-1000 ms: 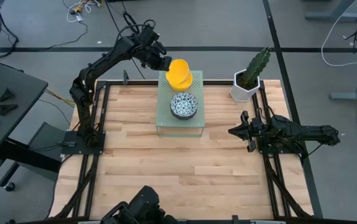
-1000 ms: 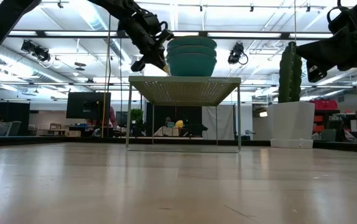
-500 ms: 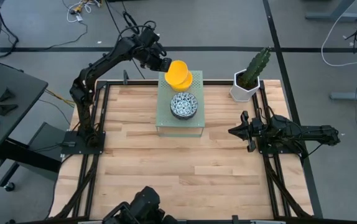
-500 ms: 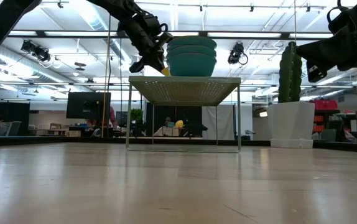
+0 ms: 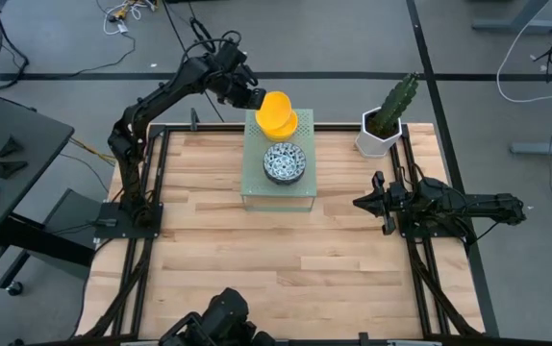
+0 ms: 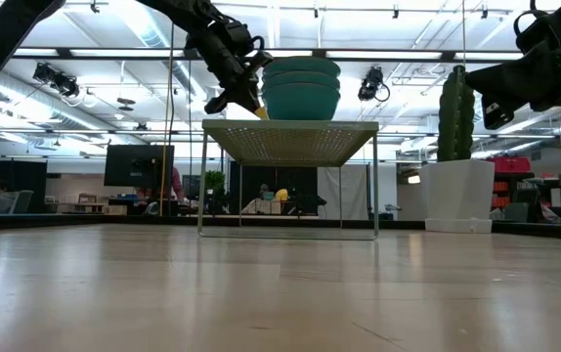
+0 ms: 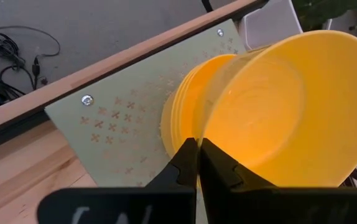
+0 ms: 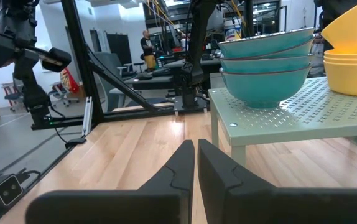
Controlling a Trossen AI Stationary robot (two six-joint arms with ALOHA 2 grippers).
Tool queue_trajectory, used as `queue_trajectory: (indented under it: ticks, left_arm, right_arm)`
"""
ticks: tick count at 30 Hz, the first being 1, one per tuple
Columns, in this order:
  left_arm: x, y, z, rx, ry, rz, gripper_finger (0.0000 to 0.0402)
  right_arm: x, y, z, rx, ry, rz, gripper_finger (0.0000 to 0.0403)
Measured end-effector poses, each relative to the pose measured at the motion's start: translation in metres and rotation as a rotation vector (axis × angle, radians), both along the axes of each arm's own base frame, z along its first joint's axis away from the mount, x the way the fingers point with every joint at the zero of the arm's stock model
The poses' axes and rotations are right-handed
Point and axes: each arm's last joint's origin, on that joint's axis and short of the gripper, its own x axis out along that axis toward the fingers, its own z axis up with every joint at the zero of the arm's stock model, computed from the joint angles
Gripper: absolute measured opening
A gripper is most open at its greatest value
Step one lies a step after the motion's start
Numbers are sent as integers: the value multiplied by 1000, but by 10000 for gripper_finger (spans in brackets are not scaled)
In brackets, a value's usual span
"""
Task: Pick & Place Mini bowls
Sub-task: Stack the yellow bowl on top of the other yellow bowls on the shelf
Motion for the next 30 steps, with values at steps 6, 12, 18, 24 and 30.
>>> queue_trajectory:
  ticks: [6,12,18,24,30]
  left_arm:
    - [3,-2,-1,-1,1,-9,9]
    - [13,-3,-7,1,-4,-37,7]
    - [13,-3,-9,-6,2,-40,11]
    - [13,-3,-9,-5,4,-38,11]
    - [13,-3,-9,1,7,-41,41]
  right_arm:
    - [0,0,0,0,0,0,27]
    - [0,0,0,0,0,0,27]
    - [0,0,0,0,0,0,27]
    - [0,0,0,0,0,0,27]
    - [0,0,0,0,0,0,27]
